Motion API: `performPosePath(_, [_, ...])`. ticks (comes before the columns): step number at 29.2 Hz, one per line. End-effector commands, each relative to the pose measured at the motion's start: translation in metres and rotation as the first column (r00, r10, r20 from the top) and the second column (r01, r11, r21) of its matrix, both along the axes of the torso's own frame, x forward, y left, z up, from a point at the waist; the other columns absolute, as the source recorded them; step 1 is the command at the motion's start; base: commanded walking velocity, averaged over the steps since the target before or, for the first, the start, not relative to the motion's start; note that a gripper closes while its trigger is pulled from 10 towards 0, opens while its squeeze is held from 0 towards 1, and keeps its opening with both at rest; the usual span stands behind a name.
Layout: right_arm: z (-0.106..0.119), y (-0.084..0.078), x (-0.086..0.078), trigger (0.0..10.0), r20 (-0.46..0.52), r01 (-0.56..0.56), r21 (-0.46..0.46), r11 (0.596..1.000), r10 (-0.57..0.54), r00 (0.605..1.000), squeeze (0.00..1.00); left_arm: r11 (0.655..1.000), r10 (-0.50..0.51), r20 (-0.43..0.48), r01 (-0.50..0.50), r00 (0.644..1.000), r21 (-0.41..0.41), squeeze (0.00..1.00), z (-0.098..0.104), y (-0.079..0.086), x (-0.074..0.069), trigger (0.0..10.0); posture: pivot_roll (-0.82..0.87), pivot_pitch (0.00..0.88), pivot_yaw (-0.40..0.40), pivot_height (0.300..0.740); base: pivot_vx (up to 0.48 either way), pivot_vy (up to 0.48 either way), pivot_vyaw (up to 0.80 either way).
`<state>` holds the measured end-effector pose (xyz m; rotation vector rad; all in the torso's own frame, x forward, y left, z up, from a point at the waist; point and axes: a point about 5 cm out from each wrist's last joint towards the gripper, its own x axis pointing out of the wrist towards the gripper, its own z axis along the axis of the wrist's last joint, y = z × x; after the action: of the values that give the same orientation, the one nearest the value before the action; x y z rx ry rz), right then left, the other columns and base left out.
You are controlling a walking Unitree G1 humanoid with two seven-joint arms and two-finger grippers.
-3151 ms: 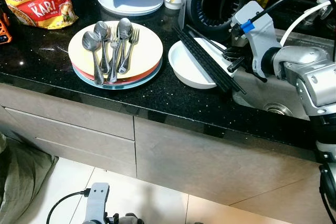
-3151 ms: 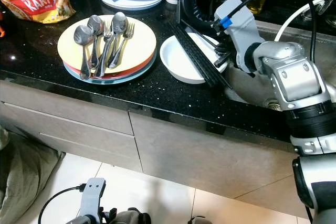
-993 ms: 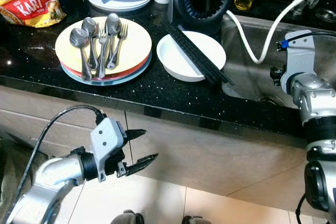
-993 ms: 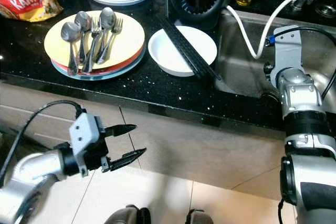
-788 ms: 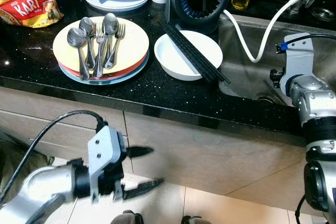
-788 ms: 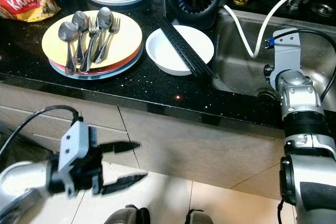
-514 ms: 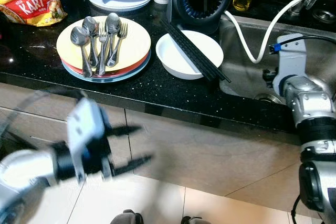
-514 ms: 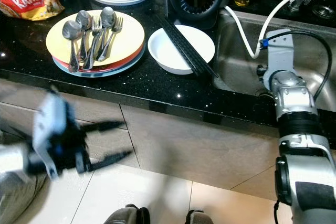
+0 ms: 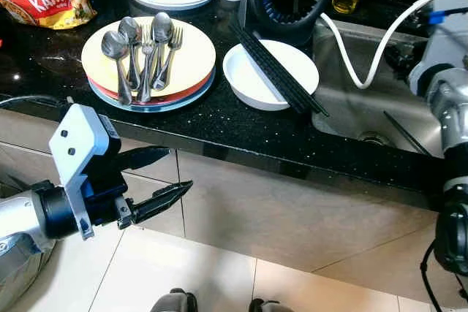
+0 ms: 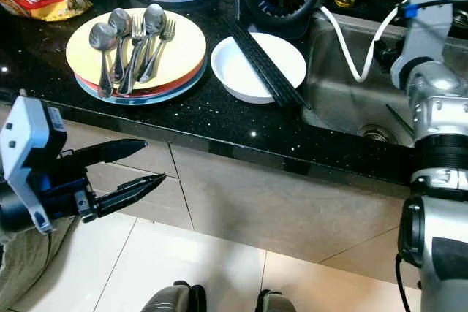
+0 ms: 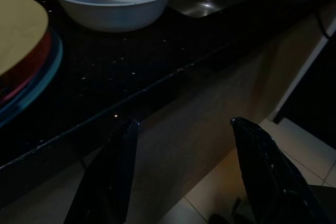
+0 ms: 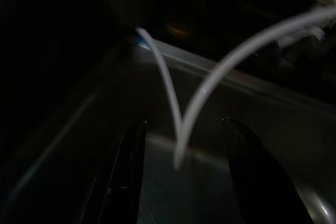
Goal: Kitchen organization
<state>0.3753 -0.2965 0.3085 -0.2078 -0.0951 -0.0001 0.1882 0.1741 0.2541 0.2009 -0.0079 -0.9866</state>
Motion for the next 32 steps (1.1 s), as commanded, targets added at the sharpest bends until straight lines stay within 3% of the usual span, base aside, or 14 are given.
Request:
performPosePath(1, [0.008,-0.001,-0.004,10.0,0.031,-0.044,-0.028,0.999,0.045,0.999,0.00,1.000,-0.005,-0.028,0.006,1.000,0.031,0.00,-0.002,0.000,0.000,10.0,0.18,0.168,-0.073,0.740,0.000,0.000,0.00])
performPosePath(4, [0.016,0.015,-0.008,10.0,0.038,-0.253,0.059,0.966,0.251,0.967,0.00,1.000,-0.003,-0.025,0.003,1.000,0.021,0.00,0.000,0.000,0.002,10.0,0.18,0.159,-0.072,0.740,0.000,0.000,0.00])
performPosePath(5, [0.016,0.015,-0.008,10.0,0.038,-0.253,0.059,0.966,0.251,0.967,0.00,1.000,-0.003,-0.025,0.003,1.000,0.021,0.00,0.000,0.000,0.002,10.0,0.18,0.159,-0.072,0.740,0.000,0.000,0.00])
performPosePath(7, [0.023,0.037,-0.012,10.0,0.048,-0.436,0.078,0.896,0.434,0.900,0.00,1.000,-0.009,-0.026,0.010,1.000,0.022,0.00,-0.001,-0.002,0.005,10.0,0.17,0.152,-0.074,0.740,0.000,0.000,0.00])
performPosePath(8, [0.023,0.037,-0.012,10.0,0.048,-0.436,0.078,0.896,0.434,0.900,0.00,1.000,-0.009,-0.026,0.010,1.000,0.022,0.00,-0.001,-0.002,0.005,10.0,0.17,0.152,-0.074,0.740,0.000,0.000,0.00])
performPosePath(11, [0.025,0.058,-0.015,10.0,0.025,-0.558,0.062,0.828,0.558,0.830,0.00,1.000,-0.019,-0.025,0.020,1.000,0.022,0.00,-0.003,-0.005,0.008,10.0,0.17,0.147,-0.077,0.740,0.000,0.000,0.00])
performPosePath(13, [0.020,0.076,-0.014,10.0,-0.043,-0.627,0.023,0.779,0.627,0.778,0.00,0.999,-0.043,-0.033,0.044,0.999,0.026,0.00,-0.008,-0.011,0.010,10.0,0.16,0.144,-0.079,0.740,0.000,0.000,0.00])
performPosePath(15, [0.017,0.082,-0.014,10.0,-0.071,-0.643,0.012,0.766,0.642,0.763,0.00,0.998,-0.052,-0.037,0.053,0.998,0.027,0.00,-0.010,-0.013,0.010,10.0,0.16,0.142,-0.078,0.740,0.000,0.000,0.00])
performPosePath(18, [0.010,0.097,-0.015,10.0,-0.163,-0.695,0.004,0.719,0.686,0.709,0.00,0.998,-0.064,-0.039,0.064,0.997,0.022,0.00,-0.010,-0.016,0.012,10.0,0.16,0.141,-0.080,0.740,0.000,0.000,0.00])
performPosePath(28, [0.007,0.118,-0.013,10.0,-0.243,-0.711,0.014,0.703,0.693,0.679,0.00,0.998,-0.056,-0.014,0.057,0.998,0.022,0.00,-0.007,-0.015,0.014,10.0,0.15,0.157,-0.080,0.740,0.000,0.000,0.00])
performPosePath(32, [0.005,0.116,-0.012,10.0,-0.269,-0.693,0.002,0.721,0.668,0.694,0.00,0.998,-0.054,-0.011,0.055,0.998,0.020,0.00,-0.006,-0.015,0.015,10.0,0.15,0.161,-0.080,0.740,0.000,0.000,0.00])
